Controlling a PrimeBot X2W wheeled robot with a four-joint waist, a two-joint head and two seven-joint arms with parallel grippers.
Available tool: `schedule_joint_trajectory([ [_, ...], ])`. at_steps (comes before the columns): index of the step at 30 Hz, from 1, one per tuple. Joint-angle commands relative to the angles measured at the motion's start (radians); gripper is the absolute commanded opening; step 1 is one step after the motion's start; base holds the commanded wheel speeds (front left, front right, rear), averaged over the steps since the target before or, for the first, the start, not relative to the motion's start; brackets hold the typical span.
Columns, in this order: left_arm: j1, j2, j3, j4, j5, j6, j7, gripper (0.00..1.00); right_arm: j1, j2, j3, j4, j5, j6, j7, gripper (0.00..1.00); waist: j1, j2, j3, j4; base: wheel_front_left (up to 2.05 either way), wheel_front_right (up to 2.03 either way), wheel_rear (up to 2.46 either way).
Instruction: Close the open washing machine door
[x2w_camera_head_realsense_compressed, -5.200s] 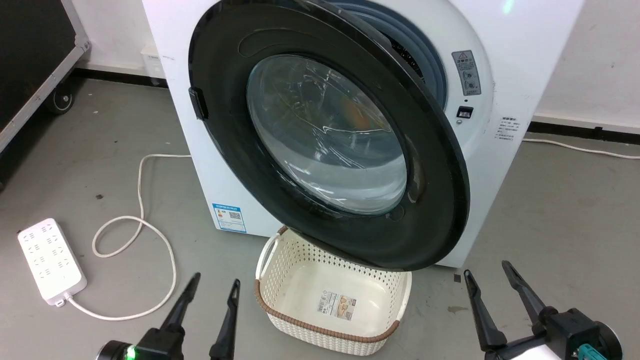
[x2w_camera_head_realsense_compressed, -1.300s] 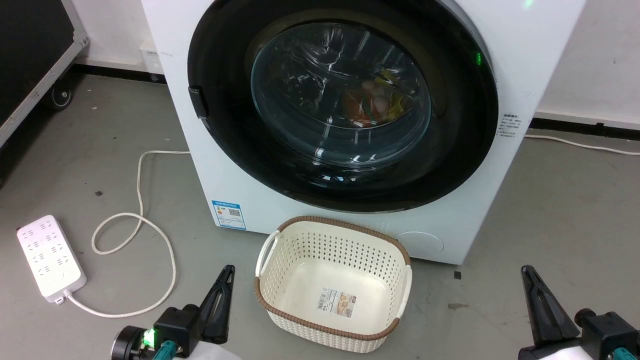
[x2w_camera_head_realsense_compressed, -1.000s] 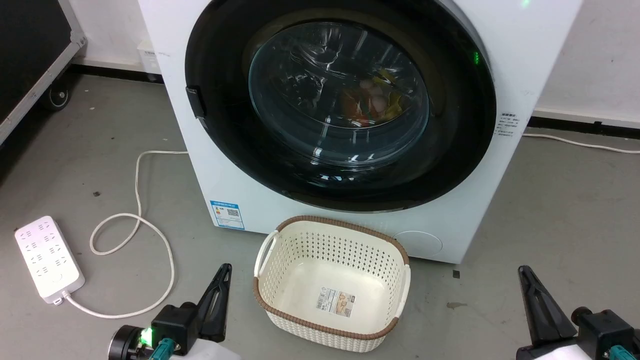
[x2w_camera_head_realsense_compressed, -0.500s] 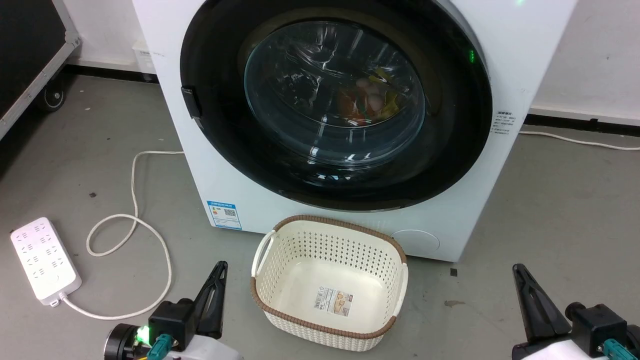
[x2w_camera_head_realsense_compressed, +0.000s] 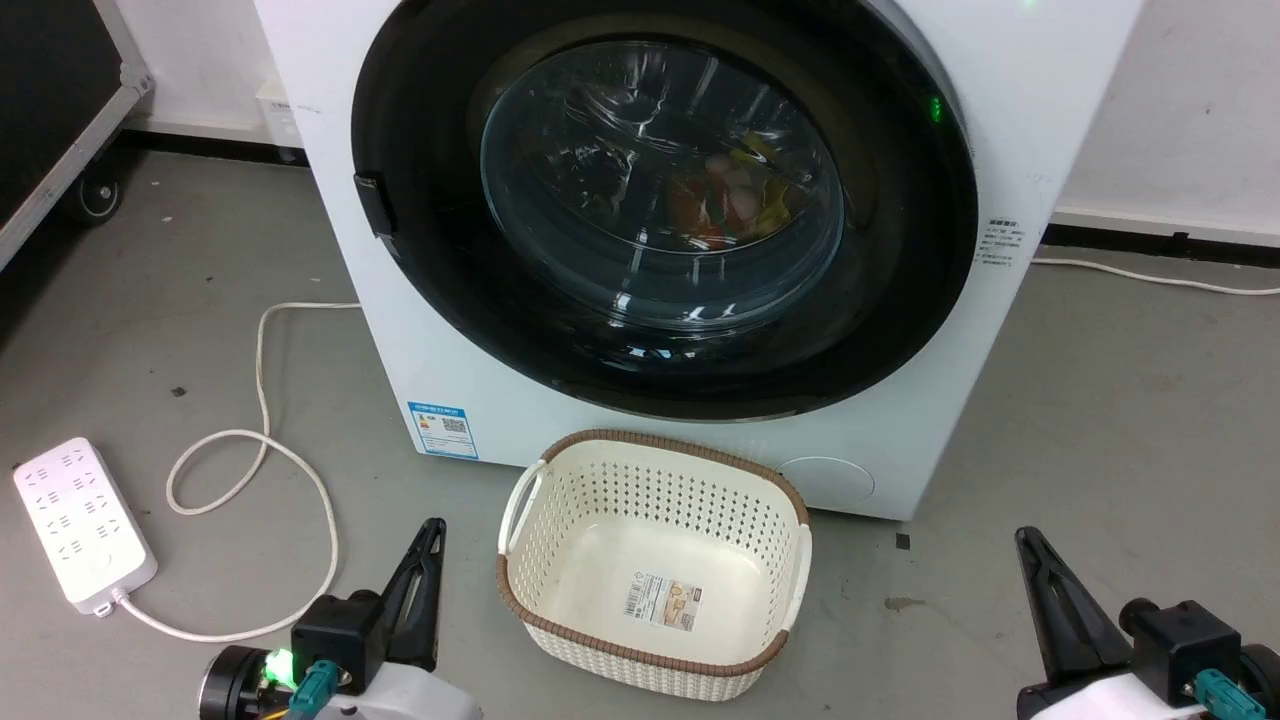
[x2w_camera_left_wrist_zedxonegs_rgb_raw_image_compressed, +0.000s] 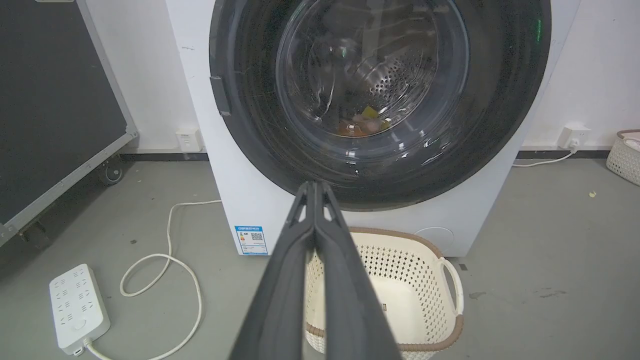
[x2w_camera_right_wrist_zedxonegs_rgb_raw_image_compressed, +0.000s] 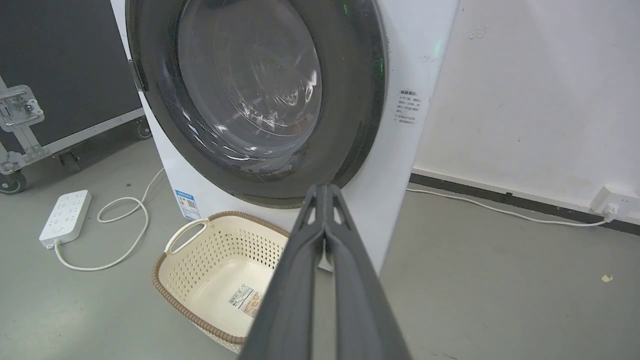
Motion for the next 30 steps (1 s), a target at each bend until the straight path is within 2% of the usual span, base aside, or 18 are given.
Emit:
schedule_joint_trajectory([
  [1, -0.005, -0.004, 0.005, -0.008, 0.008, 0.008, 0.007, 0.00, -0.021, 0.002, 0.004, -0.008, -0.002, 0.000, 0.007, 0.00, 0.0000, 0.0000, 0.000, -0.001, 0.00, 0.00, 0.00],
  [30, -0.009, -0.011, 0.031, -0.044, 0.024, 0.034, 0.068, 0.00, -0.043, 0.003, 0.027, -0.017, -0.005, -0.001, 0.066, 0.00, 0.0000, 0.0000, 0.006, -0.018, 0.00, 0.00, 0.00],
])
